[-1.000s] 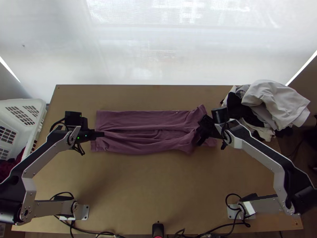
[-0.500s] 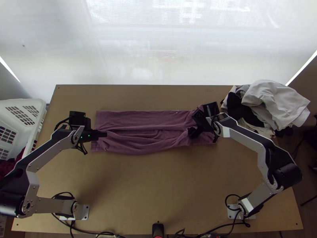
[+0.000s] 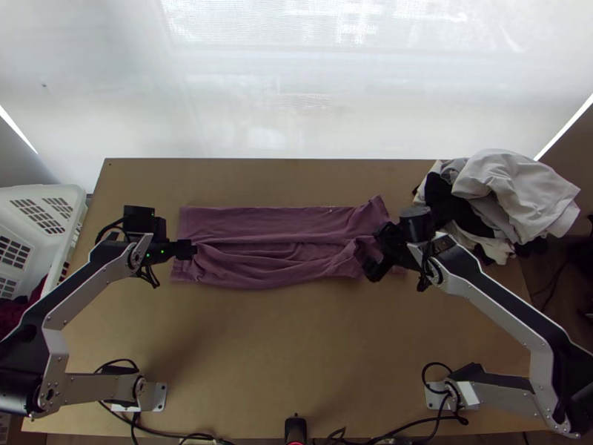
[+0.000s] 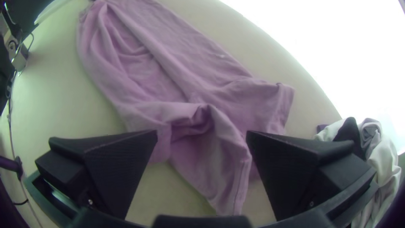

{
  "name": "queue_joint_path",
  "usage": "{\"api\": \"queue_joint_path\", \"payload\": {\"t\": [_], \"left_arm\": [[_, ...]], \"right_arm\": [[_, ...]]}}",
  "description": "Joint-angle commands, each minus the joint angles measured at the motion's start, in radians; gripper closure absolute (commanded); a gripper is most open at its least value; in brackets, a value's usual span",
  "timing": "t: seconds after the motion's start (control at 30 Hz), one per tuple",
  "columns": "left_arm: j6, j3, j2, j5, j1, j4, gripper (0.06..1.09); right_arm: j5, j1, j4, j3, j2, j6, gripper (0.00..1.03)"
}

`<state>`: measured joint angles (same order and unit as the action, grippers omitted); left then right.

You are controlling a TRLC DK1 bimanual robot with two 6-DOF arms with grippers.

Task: Fold the t-shirt

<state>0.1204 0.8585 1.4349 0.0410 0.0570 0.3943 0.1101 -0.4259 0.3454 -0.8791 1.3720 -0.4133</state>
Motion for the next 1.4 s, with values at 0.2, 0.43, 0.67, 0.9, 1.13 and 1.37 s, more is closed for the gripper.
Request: {"api": "queue_joint_path", "payload": {"t": [0.2,0.43,0.67,0.9,1.13,1.37], "left_arm": [[-0.016,-0.035,-0.056,-0.001,-0.028,0.031,0.29],[-0.019,-0.049,-0.074,-0.001,-0.048,0.035,0.29],[-0.038,-0.053,-0.093,-0.001,-0.074,0.049,0.27],[-0.038,-0.059,-0.097,-0.001,-0.074,0.052,0.27],[-0.036,-0.055,-0.091,0.002,-0.065,0.09,0.27],[-0.03,-0.058,-0.076,0.042,-0.049,0.166,0.29]], "right_arm": [[-0.001,-0.169,0.061,0.177,-0.14,0.001,0.1],[-0.007,-0.182,-0.02,0.175,-0.017,-0.004,0.1],[-0.018,-0.178,-0.098,0.135,0.088,-0.001,0.16],[-0.027,-0.146,-0.131,0.114,0.157,-0.019,0.51],[-0.03,-0.134,-0.149,0.12,0.153,-0.01,0.99],[-0.036,-0.137,-0.149,0.129,0.113,0.005,1.0]]}}
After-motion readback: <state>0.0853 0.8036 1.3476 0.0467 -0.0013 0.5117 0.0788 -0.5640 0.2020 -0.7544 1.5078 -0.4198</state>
